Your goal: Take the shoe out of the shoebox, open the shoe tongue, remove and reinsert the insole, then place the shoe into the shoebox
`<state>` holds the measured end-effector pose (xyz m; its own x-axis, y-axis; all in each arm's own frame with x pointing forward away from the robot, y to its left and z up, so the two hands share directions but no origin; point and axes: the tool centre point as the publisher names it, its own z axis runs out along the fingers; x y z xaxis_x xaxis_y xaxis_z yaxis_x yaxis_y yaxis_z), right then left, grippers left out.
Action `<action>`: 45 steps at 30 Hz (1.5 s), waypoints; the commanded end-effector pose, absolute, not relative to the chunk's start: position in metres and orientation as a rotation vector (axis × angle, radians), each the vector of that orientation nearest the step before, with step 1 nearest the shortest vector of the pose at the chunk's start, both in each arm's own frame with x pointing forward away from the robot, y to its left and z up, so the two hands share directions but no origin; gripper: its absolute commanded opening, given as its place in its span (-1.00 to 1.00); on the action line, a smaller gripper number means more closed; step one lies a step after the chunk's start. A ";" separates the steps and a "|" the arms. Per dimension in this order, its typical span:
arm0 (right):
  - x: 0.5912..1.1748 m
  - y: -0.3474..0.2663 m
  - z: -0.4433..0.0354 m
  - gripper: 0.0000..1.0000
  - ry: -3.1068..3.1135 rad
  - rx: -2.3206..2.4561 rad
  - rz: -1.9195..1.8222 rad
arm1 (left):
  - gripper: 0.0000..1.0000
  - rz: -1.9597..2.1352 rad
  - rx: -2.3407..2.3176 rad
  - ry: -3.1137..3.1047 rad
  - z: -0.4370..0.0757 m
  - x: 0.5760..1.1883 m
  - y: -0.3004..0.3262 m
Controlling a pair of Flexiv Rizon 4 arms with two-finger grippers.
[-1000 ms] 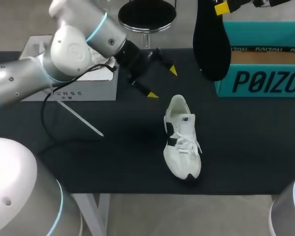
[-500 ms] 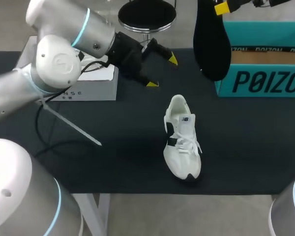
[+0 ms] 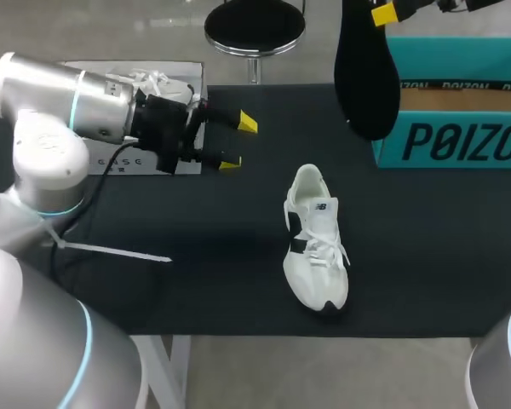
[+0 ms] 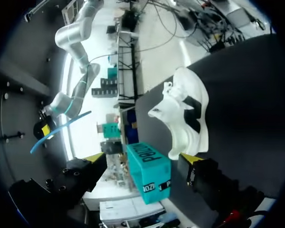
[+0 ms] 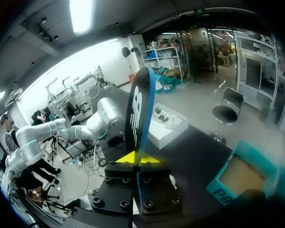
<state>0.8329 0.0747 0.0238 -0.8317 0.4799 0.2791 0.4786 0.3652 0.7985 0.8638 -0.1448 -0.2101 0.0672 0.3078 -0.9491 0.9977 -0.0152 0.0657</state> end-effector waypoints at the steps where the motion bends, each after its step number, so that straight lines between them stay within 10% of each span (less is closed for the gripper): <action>1: 0.834 0.076 0.024 -1.00 2.597 0.912 1.514 | 1.00 -1.146 1.317 1.213 -0.221 0.873 -0.145; 45: 0.834 0.076 0.024 -1.00 2.597 0.912 1.514 | 1.00 -1.152 1.295 1.177 -0.189 0.869 -0.193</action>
<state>0.8330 0.0747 0.0238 -0.8318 0.4798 0.2792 0.4787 0.3652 0.7984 0.8684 -0.1912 -0.1882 0.0707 0.0455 -0.9965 0.9972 -0.0289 0.0694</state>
